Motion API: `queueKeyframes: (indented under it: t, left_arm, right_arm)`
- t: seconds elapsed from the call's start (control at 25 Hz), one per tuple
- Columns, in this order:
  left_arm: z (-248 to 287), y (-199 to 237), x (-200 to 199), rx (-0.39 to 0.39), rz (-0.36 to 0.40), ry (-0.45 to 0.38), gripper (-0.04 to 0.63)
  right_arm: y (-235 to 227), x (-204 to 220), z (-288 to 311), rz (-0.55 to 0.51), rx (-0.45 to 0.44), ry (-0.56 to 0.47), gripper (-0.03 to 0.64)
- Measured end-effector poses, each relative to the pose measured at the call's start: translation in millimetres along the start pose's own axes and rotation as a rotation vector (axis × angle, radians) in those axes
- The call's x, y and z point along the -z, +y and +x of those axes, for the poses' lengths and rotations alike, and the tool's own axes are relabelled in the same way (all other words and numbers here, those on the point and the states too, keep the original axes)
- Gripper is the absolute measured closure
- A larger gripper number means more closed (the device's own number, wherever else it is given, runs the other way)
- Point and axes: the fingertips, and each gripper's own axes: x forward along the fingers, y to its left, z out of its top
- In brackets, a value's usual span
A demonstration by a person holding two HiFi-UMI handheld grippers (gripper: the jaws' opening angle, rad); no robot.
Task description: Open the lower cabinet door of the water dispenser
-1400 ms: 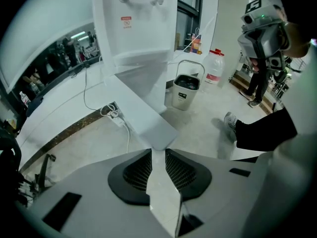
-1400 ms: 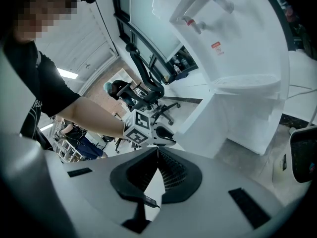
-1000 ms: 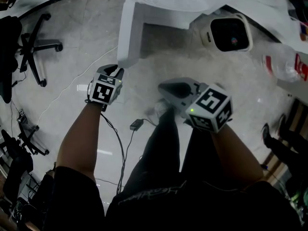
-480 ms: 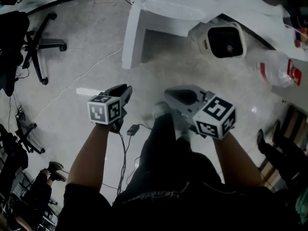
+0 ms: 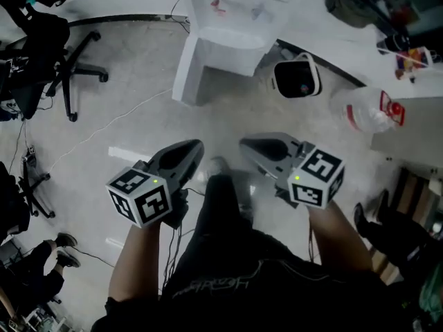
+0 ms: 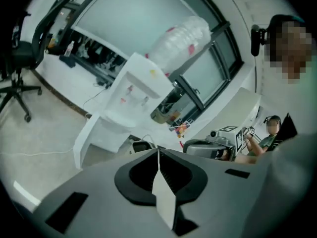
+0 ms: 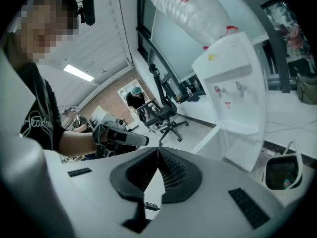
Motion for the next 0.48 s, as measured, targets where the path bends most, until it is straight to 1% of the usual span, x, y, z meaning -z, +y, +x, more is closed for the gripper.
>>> queueKeyframes:
  t: [0.12,0.28,0.32,0.44,0.48]
  left_arm:
    - [-35.1,-75.0,-15.8,0.021,0.096,-0.069,0.595]
    - [-73.0,-152.0,-28.9,0.065,0.147,-0.182,0.595]
    - [-81.8,-169.5,-29.1,0.065,0.163,-0.206,0.595]
    - [-111.3,-225.2,-30.4,0.059,0.227,-0.262,0.595]
    - [-120.5,-245.6,-32.5,0.067,0.251,-0.275,0.595]
  right_arm:
    - [55.3,-27.0,-48.7,-0.073,-0.036,-0.026,0.603]
    - [116.5,-59.9,-108.9,-0.243,-0.029,-0.069,0.603]
    - [129.2,-65.5,-125.2,-0.258,-0.027,-0.095,0.603]
    - [171.2,-81.6,-172.9,-0.217,-0.061,-0.192,0.603]
    - [186.9,-85.7,-186.6,-0.218,-0.072,-0.212,0.603]
